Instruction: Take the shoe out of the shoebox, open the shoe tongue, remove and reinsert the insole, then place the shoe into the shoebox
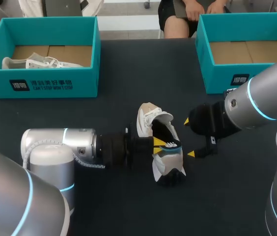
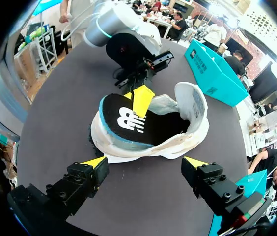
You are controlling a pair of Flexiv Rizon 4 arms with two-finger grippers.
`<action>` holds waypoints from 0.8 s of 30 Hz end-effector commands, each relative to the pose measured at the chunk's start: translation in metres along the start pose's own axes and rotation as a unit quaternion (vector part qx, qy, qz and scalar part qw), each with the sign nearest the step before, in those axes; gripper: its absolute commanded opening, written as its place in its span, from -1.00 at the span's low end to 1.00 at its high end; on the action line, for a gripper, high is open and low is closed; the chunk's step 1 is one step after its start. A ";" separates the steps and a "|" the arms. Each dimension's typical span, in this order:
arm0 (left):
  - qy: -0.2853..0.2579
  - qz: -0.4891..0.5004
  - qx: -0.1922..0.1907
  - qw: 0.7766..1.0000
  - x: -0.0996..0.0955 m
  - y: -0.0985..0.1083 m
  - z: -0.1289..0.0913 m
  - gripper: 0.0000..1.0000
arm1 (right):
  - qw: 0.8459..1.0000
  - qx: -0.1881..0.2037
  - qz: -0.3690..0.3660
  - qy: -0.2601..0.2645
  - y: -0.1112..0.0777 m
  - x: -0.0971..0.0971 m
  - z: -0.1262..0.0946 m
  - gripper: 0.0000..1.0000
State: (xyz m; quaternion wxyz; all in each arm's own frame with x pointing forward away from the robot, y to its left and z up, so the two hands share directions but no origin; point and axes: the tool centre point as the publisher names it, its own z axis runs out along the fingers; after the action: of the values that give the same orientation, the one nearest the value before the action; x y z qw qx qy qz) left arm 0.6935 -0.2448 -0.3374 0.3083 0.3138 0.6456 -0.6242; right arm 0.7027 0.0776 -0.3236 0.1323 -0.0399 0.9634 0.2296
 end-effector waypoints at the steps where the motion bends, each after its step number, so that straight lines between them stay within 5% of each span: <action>1: -0.002 -0.002 -0.005 1.000 0.000 0.008 0.002 -1.00 | 1.000 -0.001 0.000 -0.001 -0.001 0.001 0.000 1.00; 5: 0.000 -0.005 -0.008 1.000 0.001 0.006 -0.001 -1.00 | 1.000 -0.001 0.000 -0.001 -0.001 0.001 0.000 1.00; 6: -0.004 -0.004 -0.004 1.000 0.001 0.003 -0.002 -0.79 | 1.000 -0.001 0.000 -0.001 -0.001 0.001 0.000 1.00; 7: -0.006 -0.006 -0.001 1.000 -0.001 0.000 -0.003 -0.25 | 1.000 -0.001 0.000 -0.001 -0.001 0.001 0.000 1.00; 24: -0.003 -0.004 0.039 0.999 -0.006 -0.028 0.005 -0.39 | 1.000 -0.001 0.000 -0.001 -0.001 0.001 0.000 1.00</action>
State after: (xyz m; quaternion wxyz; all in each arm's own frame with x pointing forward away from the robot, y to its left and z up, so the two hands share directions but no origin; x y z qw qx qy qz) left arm 0.6753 -0.2457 -0.3134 0.3006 0.3186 0.6193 -0.6516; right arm 0.7027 0.0777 -0.3235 0.1323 -0.0399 0.9634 0.2296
